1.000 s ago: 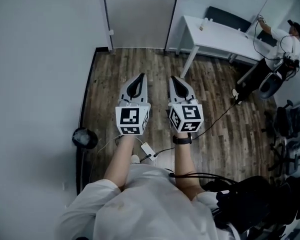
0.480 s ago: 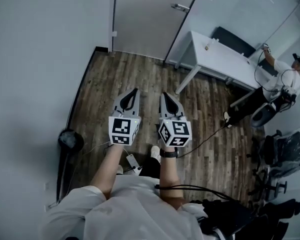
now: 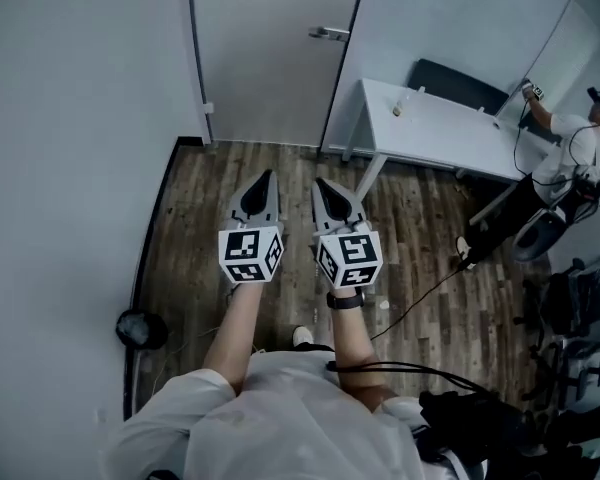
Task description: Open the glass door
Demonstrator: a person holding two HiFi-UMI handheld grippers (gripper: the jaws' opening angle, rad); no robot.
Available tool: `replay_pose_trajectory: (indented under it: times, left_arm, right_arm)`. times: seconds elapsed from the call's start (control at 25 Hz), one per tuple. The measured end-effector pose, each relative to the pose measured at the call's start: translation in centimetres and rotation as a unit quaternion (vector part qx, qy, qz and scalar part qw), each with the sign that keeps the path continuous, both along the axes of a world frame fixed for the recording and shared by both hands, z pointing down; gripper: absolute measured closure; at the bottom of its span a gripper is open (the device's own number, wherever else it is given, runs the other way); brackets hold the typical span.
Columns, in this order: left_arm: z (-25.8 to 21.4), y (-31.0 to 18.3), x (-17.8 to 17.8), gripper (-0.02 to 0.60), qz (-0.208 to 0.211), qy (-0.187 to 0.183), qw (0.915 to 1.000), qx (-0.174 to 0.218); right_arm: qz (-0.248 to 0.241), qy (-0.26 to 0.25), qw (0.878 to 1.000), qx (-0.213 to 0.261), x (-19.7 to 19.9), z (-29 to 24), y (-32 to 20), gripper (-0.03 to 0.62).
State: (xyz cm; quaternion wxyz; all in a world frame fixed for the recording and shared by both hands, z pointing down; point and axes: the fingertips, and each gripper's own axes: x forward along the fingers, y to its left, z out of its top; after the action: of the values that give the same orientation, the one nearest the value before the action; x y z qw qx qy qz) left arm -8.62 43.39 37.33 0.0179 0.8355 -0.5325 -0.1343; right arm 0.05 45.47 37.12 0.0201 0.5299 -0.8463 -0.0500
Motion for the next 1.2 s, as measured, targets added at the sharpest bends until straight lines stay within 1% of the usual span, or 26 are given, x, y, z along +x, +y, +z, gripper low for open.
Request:
replay_pose_trajectory:
  times: [0.08, 0.2, 0.28, 0.32, 0.36, 0.52, 0.64, 0.72, 0.84, 0.96, 1.04, 1.12, 1.2]
  left_arm:
    - [-0.4, -2.6, 4.5, 0.581, 0.005, -0.009, 0.9999, -0.007]
    - [-1.9, -5.4, 10.3, 0.581, 0.01, -0.03, 0.9995, 0.004]
    - [-2.2, -6.3, 12.6, 0.581, 0.012, -0.05, 0.9986, 0.013]
    - [-2.2, -7.0, 13.2, 0.581, 0.012, -0.059, 0.9981, 0.013]
    - [-2.3, -7.8, 13.4, 0.581, 0.01, -0.063, 0.9979, 0.011]
    - [-2.2, -12.1, 13.6, 0.581, -0.002, -0.073, 0.9973, 0.012]
    - [-1.4, -15.6, 14.8, 0.581, 0.013, -0.08, 0.9966, 0.013]
    - [-1.0, -18.1, 15.9, 0.581, 0.03, -0.081, 0.9962, 0.013]
    - [-1.3, -22.7, 16.3, 0.581, 0.043, -0.08, 0.9956, 0.02]
    - [-2.6, -28.5, 15.1, 0.581, 0.044, -0.07, 0.9962, 0.028]
    - [-3.7, -32.2, 14.4, 0.581, 0.047, -0.065, 0.9961, 0.037]
    - [-4.4, -35.0, 13.7, 0.581, 0.052, -0.067, 0.9954, 0.046]
    - [-4.7, -37.6, 12.7, 0.581, 0.055, -0.07, 0.9948, 0.05]
  right_arm:
    - [0.016, -0.01, 1.0, -0.002, 5.4, -1.1, -2.9, 0.592]
    - [0.046, -0.045, 0.998, 0.002, 12.8, -2.6, -6.1, 0.592]
    - [0.07, -0.079, 0.994, 0.014, 16.3, -3.3, -7.3, 0.592]
    - [0.077, -0.091, 0.993, 0.017, 17.3, -3.5, -8.0, 0.592]
    - [0.079, -0.095, 0.992, 0.018, 17.7, -3.5, -8.9, 0.592]
    - [0.065, -0.075, 0.995, -0.001, 17.2, -1.5, -12.9, 0.592]
    - [0.06, -0.066, 0.996, -0.015, 17.0, -0.3, -16.3, 0.592]
    - [0.065, -0.058, 0.996, -0.014, 17.3, -0.2, -18.9, 0.592]
    - [0.088, -0.054, 0.995, 0.004, 17.6, -1.2, -22.8, 0.592]
    - [0.113, -0.046, 0.992, 0.039, 17.2, -3.5, -27.4, 0.592]
    - [0.118, -0.041, 0.99, 0.057, 16.7, -5.2, -30.7, 0.592]
    - [0.117, -0.036, 0.991, 0.061, 15.7, -6.1, -33.6, 0.592]
    - [0.112, -0.029, 0.992, 0.054, 14.1, -6.0, -36.5, 0.592]
